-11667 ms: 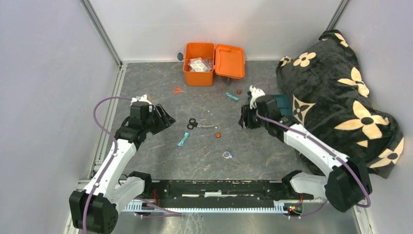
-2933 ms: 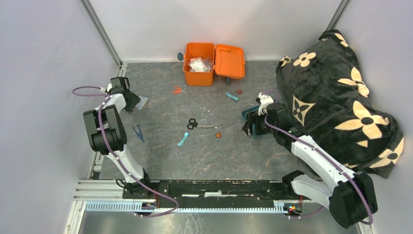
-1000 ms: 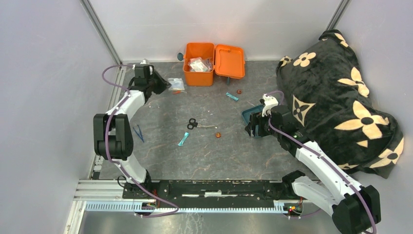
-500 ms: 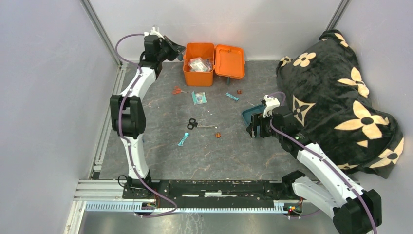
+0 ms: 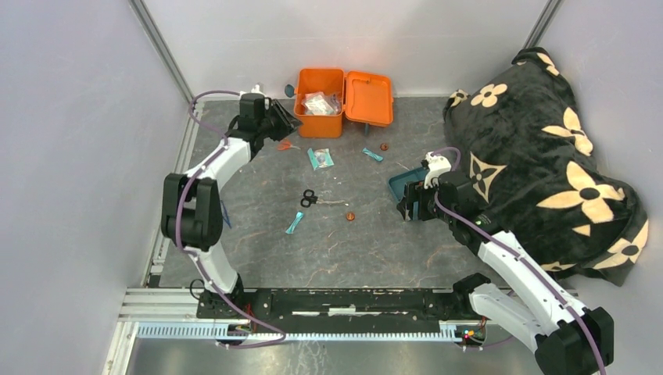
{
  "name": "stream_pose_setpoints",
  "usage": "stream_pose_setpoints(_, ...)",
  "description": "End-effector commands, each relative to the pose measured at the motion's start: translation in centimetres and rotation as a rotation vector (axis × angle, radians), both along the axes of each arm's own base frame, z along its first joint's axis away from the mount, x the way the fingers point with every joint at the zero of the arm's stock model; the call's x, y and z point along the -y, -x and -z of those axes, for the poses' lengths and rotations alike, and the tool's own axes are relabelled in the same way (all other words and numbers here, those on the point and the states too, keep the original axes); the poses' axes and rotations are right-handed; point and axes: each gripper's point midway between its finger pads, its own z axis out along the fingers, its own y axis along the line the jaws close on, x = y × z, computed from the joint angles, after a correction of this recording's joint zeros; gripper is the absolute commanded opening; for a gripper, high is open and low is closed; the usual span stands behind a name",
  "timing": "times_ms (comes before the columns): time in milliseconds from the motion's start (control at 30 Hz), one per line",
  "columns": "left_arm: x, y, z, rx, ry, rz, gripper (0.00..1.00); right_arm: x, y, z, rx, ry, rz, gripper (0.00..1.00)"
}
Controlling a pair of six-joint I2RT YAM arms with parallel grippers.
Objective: Organize the medicine kit
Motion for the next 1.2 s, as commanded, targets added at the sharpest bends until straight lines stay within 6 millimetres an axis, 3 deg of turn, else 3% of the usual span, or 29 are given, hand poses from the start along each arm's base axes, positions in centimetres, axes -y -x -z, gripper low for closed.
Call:
stream_pose_setpoints(0, 0.6, 2.7, 1.3, 0.006, -0.161, 0.013, 0.43, -0.5, -0.5, -0.5, 0.016, -0.023, -0.001, 0.78)
stream_pose_setpoints(233, 2.0, 2.8, 6.5, -0.102, -0.228, 0.037, 0.53, -0.5, -0.2, -0.6, 0.016, -0.035, 0.001, 0.78)
stream_pose_setpoints(533, 2.3, 2.5, 10.5, -0.173, -0.3, 0.025, 0.59, 0.1, 0.0, -0.7, 0.023, -0.012, 0.012, 0.79)
stream_pose_setpoints(967, 2.9, 1.8, 13.1, -0.219, -0.331, 0.033, 0.63, 0.3, 0.1, -0.6, 0.023, -0.003, 0.015, 0.79)
stream_pose_setpoints(1167, 2.8, 2.3, 14.2, -0.245, -0.347, 0.041, 0.54, 0.3, 0.1, -0.6, 0.024, -0.002, 0.016, 0.79)
